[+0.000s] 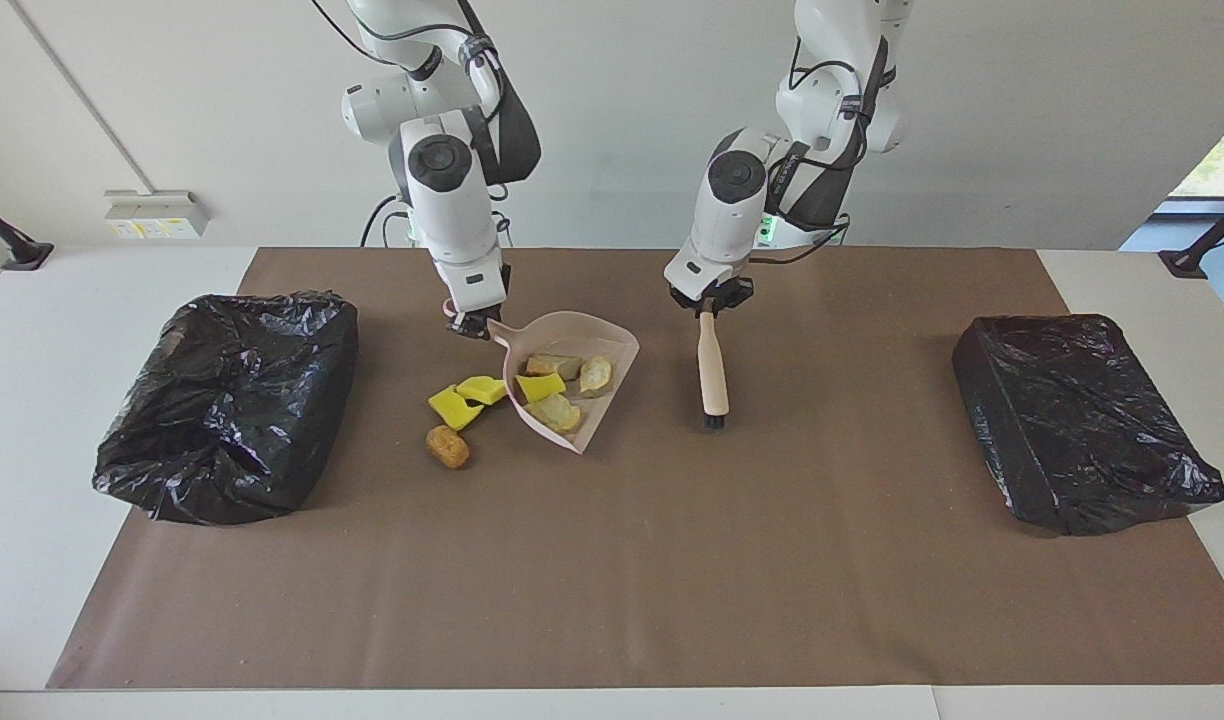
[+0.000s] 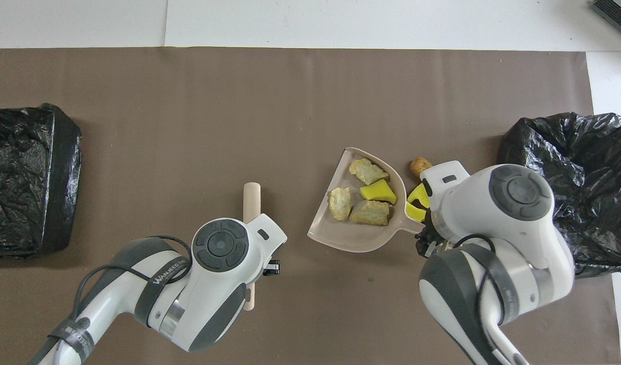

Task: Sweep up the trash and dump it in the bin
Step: 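Tip the dustpan over the black bin with the right gripper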

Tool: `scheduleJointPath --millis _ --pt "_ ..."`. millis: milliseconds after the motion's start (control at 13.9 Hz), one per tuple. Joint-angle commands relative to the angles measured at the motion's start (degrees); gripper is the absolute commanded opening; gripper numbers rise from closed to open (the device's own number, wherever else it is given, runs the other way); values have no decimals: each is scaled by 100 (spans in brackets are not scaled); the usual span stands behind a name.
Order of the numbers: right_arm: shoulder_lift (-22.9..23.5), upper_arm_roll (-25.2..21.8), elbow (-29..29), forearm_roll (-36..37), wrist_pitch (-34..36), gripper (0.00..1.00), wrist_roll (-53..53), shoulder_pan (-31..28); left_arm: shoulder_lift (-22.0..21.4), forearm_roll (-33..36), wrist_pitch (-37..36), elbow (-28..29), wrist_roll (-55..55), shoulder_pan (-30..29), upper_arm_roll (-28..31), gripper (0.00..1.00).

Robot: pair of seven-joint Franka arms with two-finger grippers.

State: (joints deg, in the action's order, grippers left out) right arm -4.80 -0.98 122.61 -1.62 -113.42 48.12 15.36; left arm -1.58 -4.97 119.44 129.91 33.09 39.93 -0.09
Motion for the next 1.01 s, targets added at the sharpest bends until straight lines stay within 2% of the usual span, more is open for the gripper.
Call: scheduleJointPath --millis 0,144,432,793,937 --pt "5 27 -736 13 460 0 583 -917 -369 -39 211 307 791 557 44 0" --pt "67 19 -1150 13 794 0 977 -1594 -396 -48 211 342 1809 1198 44 0" --pt "207 10 -1555 170 1103 0 2136 -2930 -668 -478 623 789 2402 2104 35 0" --pt "400 10 -1775 1479 516 0 3358 -3977 -695 -488 1177 1238 2816 2738 35 0" --pt "480 10 -1785 2075 173 0 4000 -4137 -651 -488 1257 1335 2773 2766 26 0"
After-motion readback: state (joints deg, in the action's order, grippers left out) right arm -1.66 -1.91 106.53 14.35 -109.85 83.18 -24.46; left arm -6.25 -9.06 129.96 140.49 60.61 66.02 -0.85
